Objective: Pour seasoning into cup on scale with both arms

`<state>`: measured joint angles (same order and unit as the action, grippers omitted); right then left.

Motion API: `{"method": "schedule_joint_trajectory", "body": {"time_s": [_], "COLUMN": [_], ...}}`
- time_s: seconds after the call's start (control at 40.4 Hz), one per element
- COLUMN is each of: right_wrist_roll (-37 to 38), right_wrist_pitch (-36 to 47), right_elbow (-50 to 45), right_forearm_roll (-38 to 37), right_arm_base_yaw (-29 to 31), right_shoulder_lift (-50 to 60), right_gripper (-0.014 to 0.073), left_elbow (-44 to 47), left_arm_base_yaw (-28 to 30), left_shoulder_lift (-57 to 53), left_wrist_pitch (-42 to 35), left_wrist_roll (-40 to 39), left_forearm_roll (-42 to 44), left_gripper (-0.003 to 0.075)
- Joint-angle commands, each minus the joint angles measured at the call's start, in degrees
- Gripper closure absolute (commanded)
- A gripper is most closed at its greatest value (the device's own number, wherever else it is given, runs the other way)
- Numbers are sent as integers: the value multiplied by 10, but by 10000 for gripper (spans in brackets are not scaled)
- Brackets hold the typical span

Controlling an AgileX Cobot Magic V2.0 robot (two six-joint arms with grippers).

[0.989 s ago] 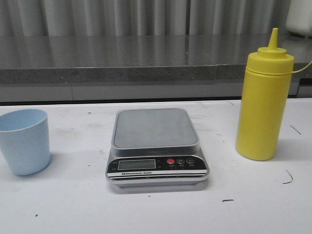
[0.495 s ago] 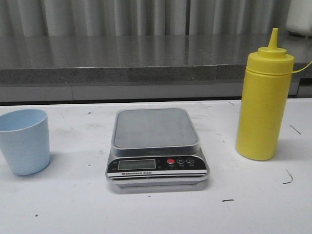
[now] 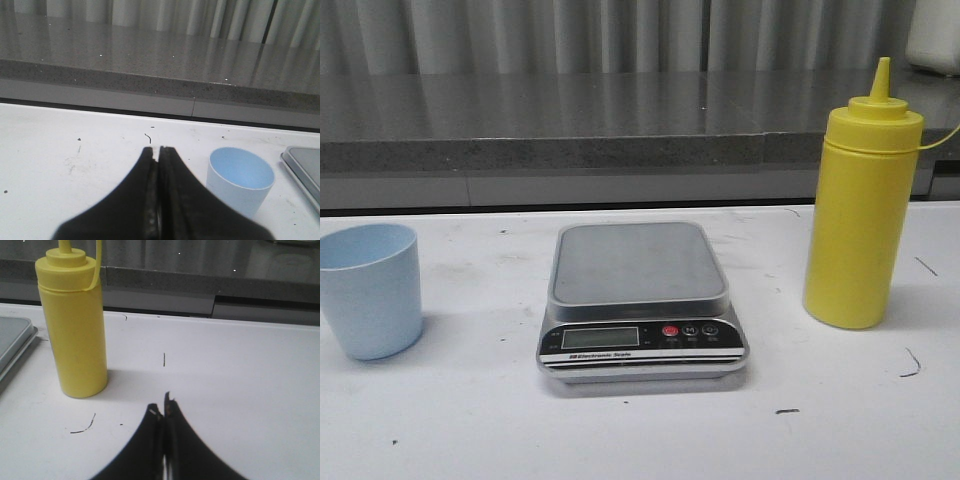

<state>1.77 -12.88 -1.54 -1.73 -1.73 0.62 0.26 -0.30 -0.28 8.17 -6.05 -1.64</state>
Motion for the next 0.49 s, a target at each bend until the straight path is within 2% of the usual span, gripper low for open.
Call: {"method": "schedule_joint_trajectory", "body": {"time_s": [0.0,0.148,0.297,0.47], "right_wrist_roll": [1,1,1,1], "right_wrist_pitch": [53,98,153,134], "right_elbow": [3,3,24,106], "right_forearm_roll": [17,24,24,23], "right_arm_base_yaw": [-2,-2,-2,-2], "right_shoulder_lift": [9,9,9,6], "right_gripper": [706,706,706,706], "left_elbow": [14,14,7,-71], "left_arm_base_yaw": [1,1,1,1], "left_shoulder_lift": [-9,-9,-9,1], "left_wrist_pitch": [-48,-111,-243,-226], "left_wrist_roll": [-4,-4,-4,-4], "left_forearm_roll": [-5,-5,-20,-21], "left_gripper": [740,740,740,741]}}
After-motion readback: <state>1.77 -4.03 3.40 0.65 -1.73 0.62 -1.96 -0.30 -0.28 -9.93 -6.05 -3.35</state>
